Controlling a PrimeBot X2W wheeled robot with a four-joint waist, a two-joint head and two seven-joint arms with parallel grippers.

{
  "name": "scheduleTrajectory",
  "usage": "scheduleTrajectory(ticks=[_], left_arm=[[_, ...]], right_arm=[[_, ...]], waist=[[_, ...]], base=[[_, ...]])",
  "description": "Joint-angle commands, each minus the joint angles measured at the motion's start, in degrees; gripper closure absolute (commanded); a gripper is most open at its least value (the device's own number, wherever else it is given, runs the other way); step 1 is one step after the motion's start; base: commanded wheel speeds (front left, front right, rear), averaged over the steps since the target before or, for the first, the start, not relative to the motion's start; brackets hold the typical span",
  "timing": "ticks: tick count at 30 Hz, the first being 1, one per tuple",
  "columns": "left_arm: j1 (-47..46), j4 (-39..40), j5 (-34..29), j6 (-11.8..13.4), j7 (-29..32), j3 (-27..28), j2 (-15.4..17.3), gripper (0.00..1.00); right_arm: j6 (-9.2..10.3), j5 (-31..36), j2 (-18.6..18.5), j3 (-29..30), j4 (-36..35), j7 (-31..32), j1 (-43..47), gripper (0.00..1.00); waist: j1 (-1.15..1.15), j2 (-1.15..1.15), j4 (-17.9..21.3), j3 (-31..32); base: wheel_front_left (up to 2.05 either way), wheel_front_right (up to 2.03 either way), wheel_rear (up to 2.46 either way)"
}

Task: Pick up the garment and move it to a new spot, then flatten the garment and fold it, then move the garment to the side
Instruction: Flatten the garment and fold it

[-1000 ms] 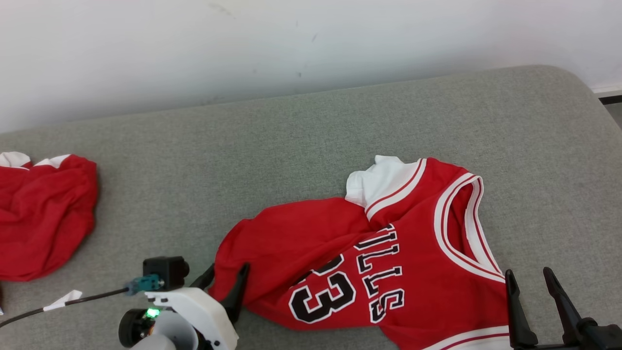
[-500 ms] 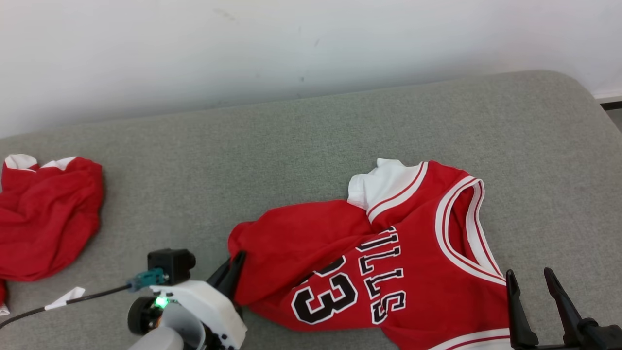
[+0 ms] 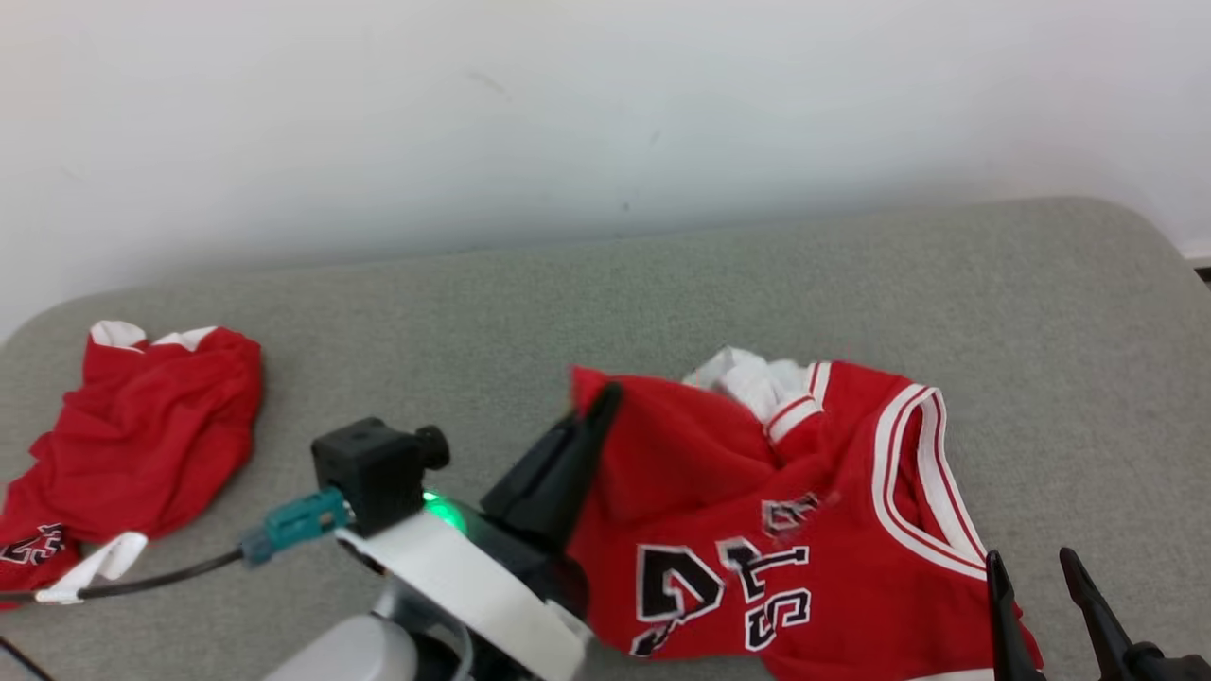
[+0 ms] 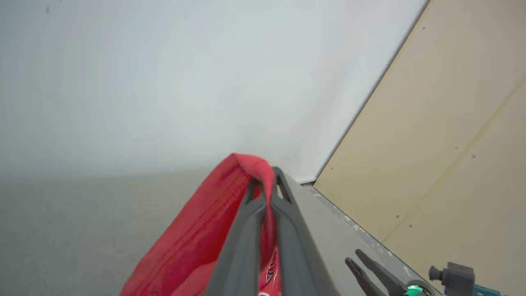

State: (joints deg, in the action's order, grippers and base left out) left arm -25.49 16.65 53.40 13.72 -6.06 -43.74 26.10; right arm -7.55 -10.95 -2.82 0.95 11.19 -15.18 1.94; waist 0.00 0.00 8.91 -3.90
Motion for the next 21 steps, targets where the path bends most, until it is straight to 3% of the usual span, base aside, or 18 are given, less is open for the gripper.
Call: scheduleTrajectory(ticks=[1, 13, 21], left_arm=[[-0.1, 2.3, -0.9, 0.6, 0.4, -0.6, -0.3, 1.00], [0.2, 19.8, -3.4, 6.3, 4.4, -6.7, -5.2, 1.00], [-2.8, 19.2, -5.4, 9.9, 4.2, -3.9, -7.0, 1.00]], right_arm=[[0.13, -0.1, -0.1, 0.3, 0.1, 0.1, 0.9, 0.00], [0.13, 0.0, -0.1, 0.2, 0.2, 0.1, 2.7, 0.00], [0.13, -0.3, -0.2, -0.5, 0.2, 0.1, 1.1, 0.00]], waist=[[0.00, 0.00, -0.9, 1.1], [0.00, 0.00, -6.3, 3.5], [0.00, 0.00, -5.6, 2.5]], base=[[0.00, 0.00, 0.00], [0.00, 0.00, 0.00], [0.00, 0.00, 0.00]])
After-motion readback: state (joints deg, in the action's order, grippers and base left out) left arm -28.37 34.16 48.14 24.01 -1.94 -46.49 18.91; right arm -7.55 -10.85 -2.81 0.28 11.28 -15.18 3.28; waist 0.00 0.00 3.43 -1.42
